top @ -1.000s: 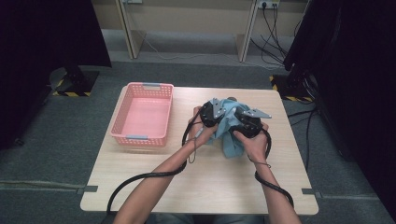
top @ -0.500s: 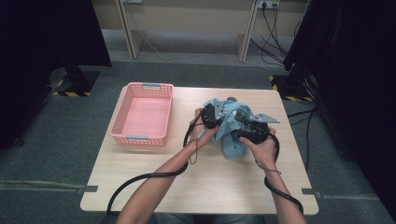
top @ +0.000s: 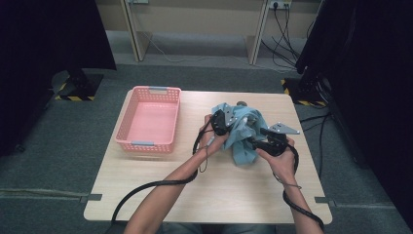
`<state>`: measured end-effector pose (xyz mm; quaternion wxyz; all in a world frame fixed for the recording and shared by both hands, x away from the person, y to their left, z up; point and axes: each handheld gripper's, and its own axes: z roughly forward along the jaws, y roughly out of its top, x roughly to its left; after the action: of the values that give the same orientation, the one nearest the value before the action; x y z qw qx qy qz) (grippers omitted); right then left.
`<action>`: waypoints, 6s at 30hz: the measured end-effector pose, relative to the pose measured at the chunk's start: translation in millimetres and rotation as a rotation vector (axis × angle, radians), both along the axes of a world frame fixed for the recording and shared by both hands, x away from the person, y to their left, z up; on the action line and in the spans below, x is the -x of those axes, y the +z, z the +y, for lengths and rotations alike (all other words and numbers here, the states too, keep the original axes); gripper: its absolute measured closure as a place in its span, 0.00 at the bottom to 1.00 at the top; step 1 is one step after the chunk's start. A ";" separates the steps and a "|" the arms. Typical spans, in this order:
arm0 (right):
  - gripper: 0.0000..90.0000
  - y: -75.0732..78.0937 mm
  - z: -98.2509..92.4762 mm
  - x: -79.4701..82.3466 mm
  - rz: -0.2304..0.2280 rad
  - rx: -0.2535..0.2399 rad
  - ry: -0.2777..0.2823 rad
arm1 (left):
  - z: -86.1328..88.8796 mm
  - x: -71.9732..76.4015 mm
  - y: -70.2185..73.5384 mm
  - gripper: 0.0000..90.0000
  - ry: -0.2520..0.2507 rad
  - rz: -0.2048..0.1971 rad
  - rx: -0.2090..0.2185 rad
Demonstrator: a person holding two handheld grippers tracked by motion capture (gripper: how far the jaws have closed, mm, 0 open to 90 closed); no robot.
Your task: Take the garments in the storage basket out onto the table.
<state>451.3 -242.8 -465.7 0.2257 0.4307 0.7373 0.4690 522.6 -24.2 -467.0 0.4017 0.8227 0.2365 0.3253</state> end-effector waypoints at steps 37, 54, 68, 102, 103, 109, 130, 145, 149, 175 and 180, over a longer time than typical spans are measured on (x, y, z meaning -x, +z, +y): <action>0.25 -2.3 -35.5 30.7 -0.036 -0.039 -0.057 | 21.1 1.7 -16.4 0.45 0.068 0.083 0.054; 0.17 -2.9 -34.4 29.5 -0.037 -0.052 -0.039 | 32.6 20.5 -2.5 0.22 0.050 0.147 0.025; 0.15 -3.8 -34.2 30.5 -0.039 -0.056 -0.029 | 65.0 41.7 8.5 0.18 0.008 0.148 0.089; 0.14 -2.4 -28.8 31.4 -0.047 -0.050 -0.020 | 117.3 77.7 26.2 0.17 0.004 0.099 0.162; 0.14 -2.5 -28.6 31.3 -0.047 -0.049 -0.019 | 119.0 78.5 26.1 0.17 0.006 0.099 0.164; 0.14 -1.9 -26.8 31.8 -0.049 -0.047 -0.017 | 128.1 83.7 28.3 0.17 0.007 0.096 0.185; 0.14 6.0 -27.0 36.9 -0.067 -0.038 -0.011 | 177.5 102.7 32.7 0.18 0.068 0.058 0.236; 0.14 13.3 -32.6 46.3 -0.083 -0.027 -0.013 | 207.9 117.6 31.1 0.18 0.113 0.039 0.270; 0.14 15.2 -35.4 50.0 -0.086 -0.028 -0.015 | 215.4 121.9 29.4 0.18 0.125 0.037 0.281; 0.14 15.0 -56.3 72.7 -0.093 -0.024 -0.038 | 263.5 152.2 15.4 0.18 0.215 0.031 0.335; 0.14 12.7 -62.7 78.4 -0.091 -0.028 -0.050 | 269.4 156.1 13.3 0.18 0.228 0.031 0.343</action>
<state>372.8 -305.5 -453.0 0.2646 0.4304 0.7086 0.4926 366.5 245.3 -453.8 0.4929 0.7150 0.3861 0.3111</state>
